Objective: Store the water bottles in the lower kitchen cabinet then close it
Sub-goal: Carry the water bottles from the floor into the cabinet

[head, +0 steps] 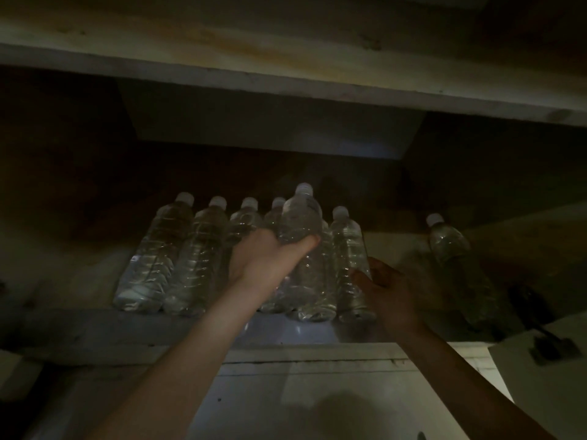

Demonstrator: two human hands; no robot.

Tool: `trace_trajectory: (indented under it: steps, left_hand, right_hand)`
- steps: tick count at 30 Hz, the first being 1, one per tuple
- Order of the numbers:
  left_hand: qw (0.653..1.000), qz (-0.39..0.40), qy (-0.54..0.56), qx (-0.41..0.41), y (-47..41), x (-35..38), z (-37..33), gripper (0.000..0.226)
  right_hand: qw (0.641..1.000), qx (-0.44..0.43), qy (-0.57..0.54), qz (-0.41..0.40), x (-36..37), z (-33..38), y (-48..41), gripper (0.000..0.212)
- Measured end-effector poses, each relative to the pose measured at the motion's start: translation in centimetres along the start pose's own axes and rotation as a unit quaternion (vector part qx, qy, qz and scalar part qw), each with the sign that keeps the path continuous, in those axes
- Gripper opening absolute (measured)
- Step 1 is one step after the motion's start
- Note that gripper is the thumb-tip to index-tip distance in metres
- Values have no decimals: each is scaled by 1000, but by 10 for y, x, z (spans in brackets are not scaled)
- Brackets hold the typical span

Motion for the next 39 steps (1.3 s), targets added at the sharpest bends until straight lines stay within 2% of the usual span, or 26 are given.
trace_trajectory:
  steps: [6, 10, 17, 21, 29, 34, 37, 39]
  left_hand:
    - [999, 2, 16, 40, 6, 10, 0, 49]
    - [992, 4, 97, 85, 16, 17, 9, 32]
    - [965, 14, 227, 132, 21, 21, 20, 28]
    - [955, 7, 266, 135, 17, 22, 20, 27]
    - [952, 14, 273, 138, 13, 24, 19, 28]
    - [957, 7, 257, 135, 19, 26, 24, 26]
    - [949, -19, 294, 117, 41, 32, 30, 23]
    - [956, -47, 265, 116, 67, 38, 39, 23]
  right_hand:
    - [1000, 5, -14, 3, -2, -9, 9, 29]
    - [1000, 4, -10, 11, -3, -9, 14, 37]
    - [1000, -3, -18, 8, -2, -8, 21, 41]
    - [999, -3, -31, 12, -2, -8, 21, 44]
    - [999, -8, -44, 12, 0, -13, 14, 47]
    - [1000, -14, -14, 18, 3, -10, 22, 42]
    - [1000, -17, 5, 1, 7, -8, 44, 41]
    - [999, -13, 20, -24, 9, -5, 68, 38]
Point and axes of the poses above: each hand's wrist, its own y-axis away from the middle knuckle, its own x-axis out of the palm, z = x × y, the point moved 2 cm from there along -y, towards the middle knuckle, and after that the axes turned 9 degrees about z, right-handed, at the moved point
